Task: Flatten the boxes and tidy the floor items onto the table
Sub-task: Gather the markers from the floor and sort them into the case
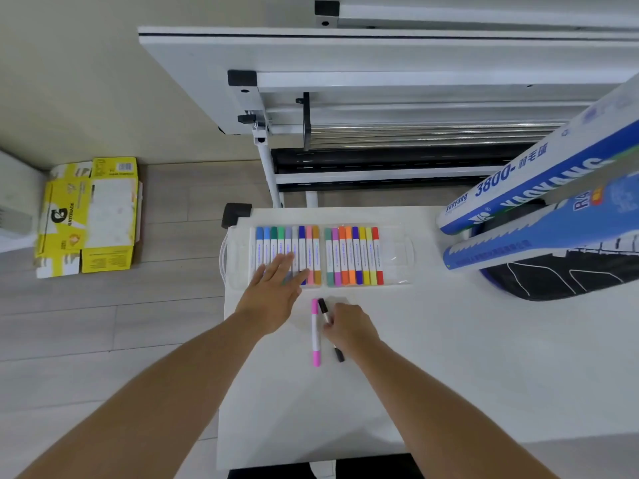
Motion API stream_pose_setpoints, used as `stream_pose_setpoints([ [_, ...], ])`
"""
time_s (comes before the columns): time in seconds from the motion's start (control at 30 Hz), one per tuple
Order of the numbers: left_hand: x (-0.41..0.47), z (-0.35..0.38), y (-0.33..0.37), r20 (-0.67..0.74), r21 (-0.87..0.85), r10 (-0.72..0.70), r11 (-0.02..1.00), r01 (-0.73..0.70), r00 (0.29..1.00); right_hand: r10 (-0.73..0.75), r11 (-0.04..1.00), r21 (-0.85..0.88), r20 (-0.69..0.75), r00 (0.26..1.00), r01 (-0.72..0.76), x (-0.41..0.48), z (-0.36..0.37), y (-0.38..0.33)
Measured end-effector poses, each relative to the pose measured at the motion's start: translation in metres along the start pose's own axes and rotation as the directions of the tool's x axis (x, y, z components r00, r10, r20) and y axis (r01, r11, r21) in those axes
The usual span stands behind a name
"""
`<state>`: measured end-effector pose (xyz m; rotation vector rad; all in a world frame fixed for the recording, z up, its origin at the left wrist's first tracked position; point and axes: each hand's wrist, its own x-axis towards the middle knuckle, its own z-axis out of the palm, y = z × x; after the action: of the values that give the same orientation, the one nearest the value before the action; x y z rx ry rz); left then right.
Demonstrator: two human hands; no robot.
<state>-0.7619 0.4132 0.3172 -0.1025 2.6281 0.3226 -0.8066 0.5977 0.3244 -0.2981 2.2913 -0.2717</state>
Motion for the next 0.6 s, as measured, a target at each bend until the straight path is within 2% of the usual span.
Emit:
stream_pose_setpoints([
  [0.13, 0.004, 0.000, 0.001, 0.008, 0.012, 0.009, 1.000, -0.009, 1.000, 0.040, 0.999, 0.030, 0.003, 0.999, -0.040, -0.005, -0.001, -0.006],
  [0.27, 0.008, -0.009, 0.010, 0.006, 0.037, 0.023, 0.999, -0.023, 1.000, -0.030, 0.986, 0.165, 0.030, 0.999, 0.025, -0.005, -0.015, 0.014],
  [0.47, 0.030, -0.022, 0.047, 0.001, 0.033, 0.080, 0.996, -0.080, 0.997, 0.078, 0.866, 0.500, -0.127, 0.989, -0.004, 0.007, -0.084, 0.060],
  [0.6, 0.041, -0.019, 0.069, 0.006, 0.036, 0.114, 0.993, -0.114, 0.994, 0.095, 0.851, 0.525, -0.188, 0.978, 0.018, 0.029, -0.115, 0.081],
])
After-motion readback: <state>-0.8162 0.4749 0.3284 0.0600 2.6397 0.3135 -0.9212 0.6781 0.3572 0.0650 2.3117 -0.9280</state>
